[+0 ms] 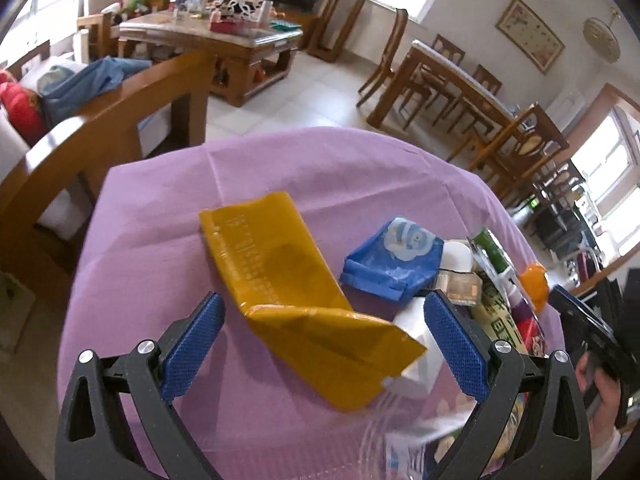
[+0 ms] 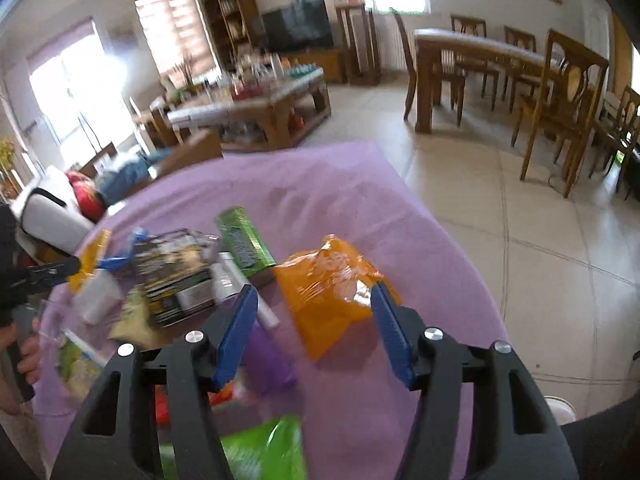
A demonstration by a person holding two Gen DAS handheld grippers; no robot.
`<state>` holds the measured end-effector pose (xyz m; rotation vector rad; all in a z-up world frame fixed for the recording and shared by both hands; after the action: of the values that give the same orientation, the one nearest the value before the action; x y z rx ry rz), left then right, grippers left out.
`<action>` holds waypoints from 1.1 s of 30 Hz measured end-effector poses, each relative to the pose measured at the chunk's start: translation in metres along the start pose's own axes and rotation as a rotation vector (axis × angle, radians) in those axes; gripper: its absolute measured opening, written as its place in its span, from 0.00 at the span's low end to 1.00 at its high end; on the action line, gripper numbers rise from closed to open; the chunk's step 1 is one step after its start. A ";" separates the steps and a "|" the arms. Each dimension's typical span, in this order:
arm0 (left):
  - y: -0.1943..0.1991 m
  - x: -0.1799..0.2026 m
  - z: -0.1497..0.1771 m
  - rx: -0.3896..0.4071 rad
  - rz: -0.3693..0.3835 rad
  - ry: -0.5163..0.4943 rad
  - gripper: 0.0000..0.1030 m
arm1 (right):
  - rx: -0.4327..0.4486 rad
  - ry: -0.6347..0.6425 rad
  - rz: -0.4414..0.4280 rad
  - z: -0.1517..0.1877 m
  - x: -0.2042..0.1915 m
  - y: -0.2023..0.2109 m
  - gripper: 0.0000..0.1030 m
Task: Collect trash
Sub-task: 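Grasp the yellow wrapper with the left tool while the right tool grasps the orange snack bag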
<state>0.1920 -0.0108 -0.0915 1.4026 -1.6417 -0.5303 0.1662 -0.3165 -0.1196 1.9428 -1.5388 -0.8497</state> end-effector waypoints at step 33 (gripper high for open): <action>0.103 0.086 0.024 0.306 0.230 -0.175 0.51 | 0.233 -0.099 -0.266 0.022 -0.019 0.132 0.37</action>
<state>0.1177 -0.0694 0.0065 1.3864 -2.0629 -0.2820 0.0604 -0.3276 -0.0358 2.3457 -1.5128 -0.9206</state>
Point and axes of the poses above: each gripper's, at about its wrist camera, not at the fingertips, and y roughly against the way its jaws point, x to its right, z to its underside, the point moved 6 cm from there along -y, roughly the way its jaws point, and after that the axes turned 2 degrees about y, right-handed, at the moved point
